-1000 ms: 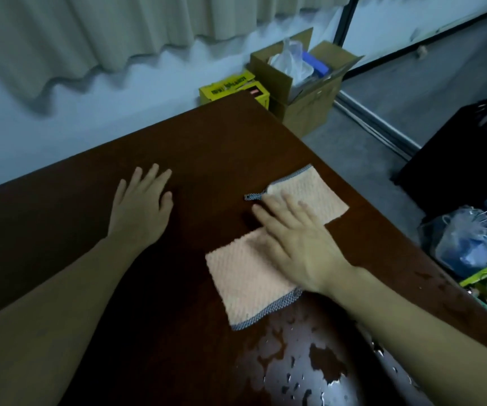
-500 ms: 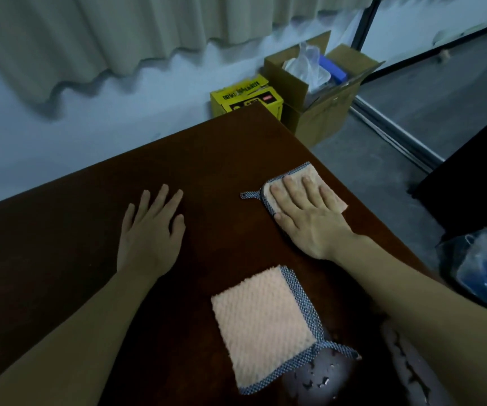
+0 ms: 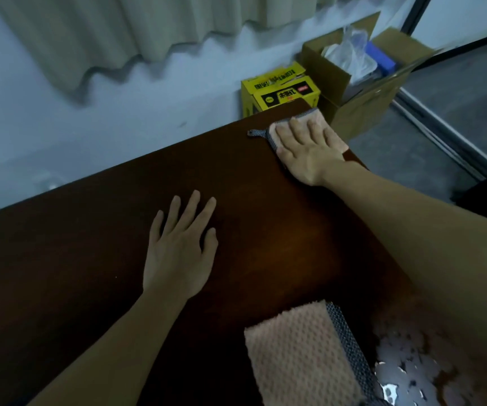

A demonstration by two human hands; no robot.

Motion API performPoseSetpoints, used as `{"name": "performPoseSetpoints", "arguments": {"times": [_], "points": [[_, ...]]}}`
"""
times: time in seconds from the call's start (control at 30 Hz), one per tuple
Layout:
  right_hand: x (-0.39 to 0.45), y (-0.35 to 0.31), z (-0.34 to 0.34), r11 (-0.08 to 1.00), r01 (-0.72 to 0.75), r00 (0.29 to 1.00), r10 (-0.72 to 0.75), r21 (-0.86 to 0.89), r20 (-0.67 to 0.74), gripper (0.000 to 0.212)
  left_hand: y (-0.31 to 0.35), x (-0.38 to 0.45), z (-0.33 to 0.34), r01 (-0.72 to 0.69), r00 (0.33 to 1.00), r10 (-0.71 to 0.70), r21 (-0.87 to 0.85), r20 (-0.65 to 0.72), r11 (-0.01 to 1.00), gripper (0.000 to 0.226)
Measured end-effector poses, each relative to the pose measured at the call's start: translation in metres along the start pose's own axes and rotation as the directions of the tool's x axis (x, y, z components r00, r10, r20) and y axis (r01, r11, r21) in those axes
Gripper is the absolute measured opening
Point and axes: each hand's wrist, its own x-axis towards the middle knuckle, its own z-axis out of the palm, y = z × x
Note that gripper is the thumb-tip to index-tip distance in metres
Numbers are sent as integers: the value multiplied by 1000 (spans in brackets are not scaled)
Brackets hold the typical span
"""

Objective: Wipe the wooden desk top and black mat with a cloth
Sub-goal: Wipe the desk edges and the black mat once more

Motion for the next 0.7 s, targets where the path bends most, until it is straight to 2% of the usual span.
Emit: {"name": "performPoseSetpoints", "arguments": {"times": [0.17, 0.33, 0.4, 0.47, 0.53, 0.7], "points": [[33, -6, -9, 1000, -5, 1000, 5, 7, -31, 59, -2, 1, 1, -8, 1000, 8, -1, 0, 1000, 57], [33, -4, -11, 1000, 19, 1000, -19, 20, -15, 60, -1, 1, 1, -9, 1000, 9, -3, 6, 1000, 56], [19, -4, -12, 990, 95, 991, -85, 100, -102, 60, -3, 3, -1, -4, 1000, 5, -4, 13, 1000, 57], [-11, -9, -12, 967, 179, 959, -131, 180, -251, 61, -1, 3, -3, -11, 1000, 11, -16, 24, 1000, 57], [-55, -19, -4, 949, 253, 933, -187, 189, -309, 60, -1, 3, -3, -7, 999, 8, -18, 35, 1000, 57], [-180, -34, 40, 916, 372, 922, -347, 147, -171, 62, -1, -1, -3, -26, 1000, 26, -38, 7, 999, 56]]}}
